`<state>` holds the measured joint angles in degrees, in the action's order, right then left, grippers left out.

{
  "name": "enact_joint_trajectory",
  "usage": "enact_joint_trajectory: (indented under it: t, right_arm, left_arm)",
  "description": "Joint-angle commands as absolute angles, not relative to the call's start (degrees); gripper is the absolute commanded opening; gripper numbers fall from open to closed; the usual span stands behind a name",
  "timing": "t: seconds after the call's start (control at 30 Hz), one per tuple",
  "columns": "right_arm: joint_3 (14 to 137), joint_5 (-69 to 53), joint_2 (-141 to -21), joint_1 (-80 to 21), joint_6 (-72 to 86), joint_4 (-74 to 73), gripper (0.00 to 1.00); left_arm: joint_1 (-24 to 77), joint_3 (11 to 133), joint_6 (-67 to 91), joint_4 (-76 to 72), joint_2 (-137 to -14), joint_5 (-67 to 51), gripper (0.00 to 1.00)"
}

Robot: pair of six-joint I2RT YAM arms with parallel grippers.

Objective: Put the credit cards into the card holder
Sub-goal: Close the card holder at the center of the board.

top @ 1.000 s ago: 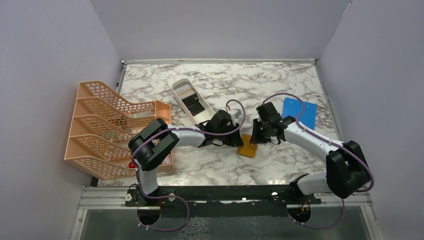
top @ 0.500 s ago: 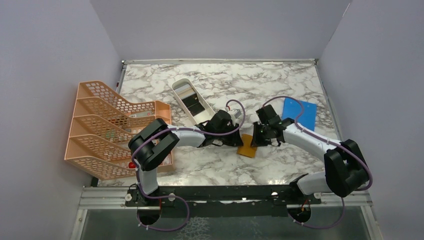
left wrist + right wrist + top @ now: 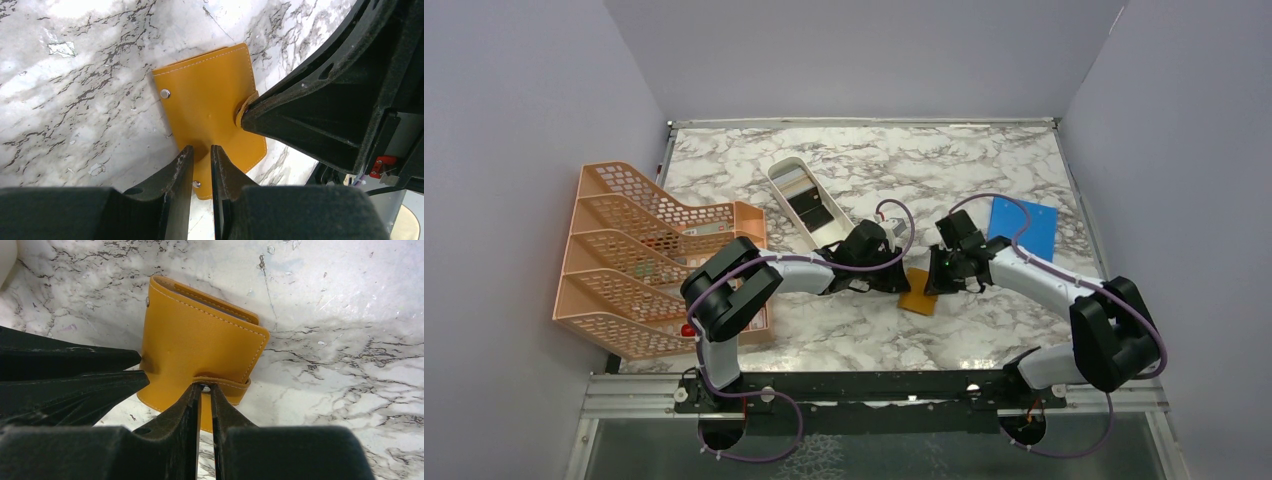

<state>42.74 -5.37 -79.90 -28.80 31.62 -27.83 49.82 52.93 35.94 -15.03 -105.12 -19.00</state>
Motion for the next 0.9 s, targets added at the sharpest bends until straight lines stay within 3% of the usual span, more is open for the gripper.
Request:
enact_joint_trajectory:
  t: [0.0, 0.87]
  right_arm:
    - [43.26, -4.77, -81.86, -28.74, 32.09, -27.53, 0.17]
    - [51.02, -4.24, -97.61, -27.86, 30.15, -34.46, 0.15]
  left_arm:
    - [49.63, 52.41, 35.07, -16.44, -105.71, -19.51, 0.22]
    - [49.59, 49.08, 35.14, -18.20, -102.52, -19.54, 0.22]
